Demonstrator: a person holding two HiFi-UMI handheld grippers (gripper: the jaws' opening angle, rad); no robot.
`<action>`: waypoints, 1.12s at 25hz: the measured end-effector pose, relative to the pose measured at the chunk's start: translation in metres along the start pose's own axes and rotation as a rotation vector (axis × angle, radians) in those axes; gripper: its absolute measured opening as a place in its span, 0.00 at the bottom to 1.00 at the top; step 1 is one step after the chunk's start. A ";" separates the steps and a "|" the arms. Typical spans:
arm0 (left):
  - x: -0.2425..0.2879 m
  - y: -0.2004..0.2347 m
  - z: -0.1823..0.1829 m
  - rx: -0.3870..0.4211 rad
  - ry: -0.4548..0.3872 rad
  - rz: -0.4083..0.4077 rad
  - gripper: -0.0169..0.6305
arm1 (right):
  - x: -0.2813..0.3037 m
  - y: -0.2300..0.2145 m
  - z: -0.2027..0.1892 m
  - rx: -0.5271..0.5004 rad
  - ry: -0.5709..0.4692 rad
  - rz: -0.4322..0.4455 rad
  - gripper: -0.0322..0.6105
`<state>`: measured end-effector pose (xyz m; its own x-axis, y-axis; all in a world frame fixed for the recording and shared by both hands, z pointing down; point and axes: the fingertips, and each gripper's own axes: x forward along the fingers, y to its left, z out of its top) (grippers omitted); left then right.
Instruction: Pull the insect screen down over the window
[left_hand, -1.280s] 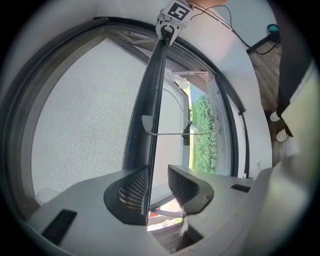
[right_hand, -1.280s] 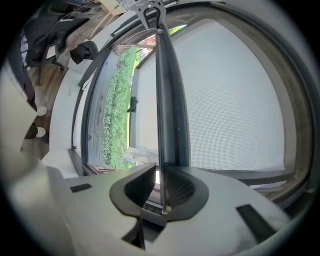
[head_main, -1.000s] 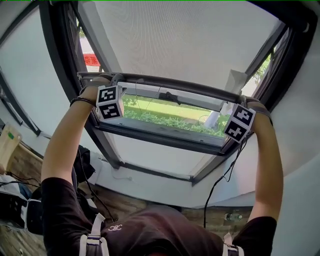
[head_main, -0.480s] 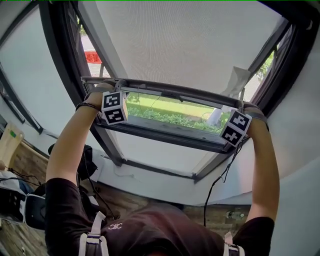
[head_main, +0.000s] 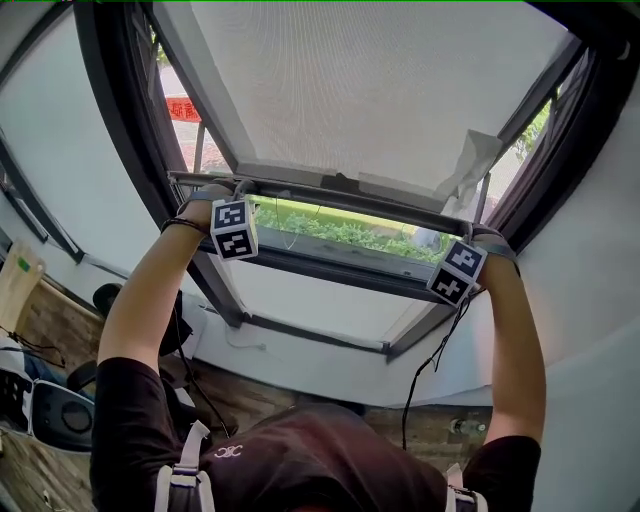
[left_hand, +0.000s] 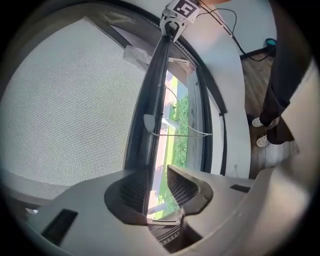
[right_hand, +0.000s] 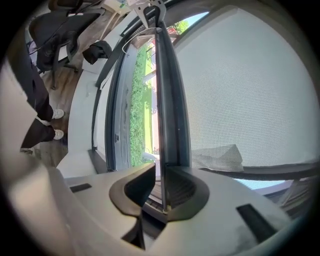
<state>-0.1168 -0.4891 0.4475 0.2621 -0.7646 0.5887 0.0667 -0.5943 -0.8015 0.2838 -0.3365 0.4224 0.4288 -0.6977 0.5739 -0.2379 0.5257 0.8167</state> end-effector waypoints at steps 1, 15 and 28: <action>0.001 -0.002 0.000 -0.004 -0.001 -0.004 0.20 | 0.002 0.002 0.000 0.003 0.001 0.002 0.15; 0.038 -0.068 -0.007 -0.015 0.024 -0.097 0.18 | 0.039 0.067 0.002 -0.009 0.025 0.096 0.17; 0.069 -0.120 -0.012 -0.016 0.062 -0.168 0.18 | 0.069 0.117 0.004 0.000 -0.017 0.147 0.16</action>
<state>-0.1183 -0.4739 0.5857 0.1891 -0.6681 0.7197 0.0888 -0.7182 -0.6901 0.2815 -0.3249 0.5579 0.3743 -0.6215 0.6882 -0.2967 0.6229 0.7239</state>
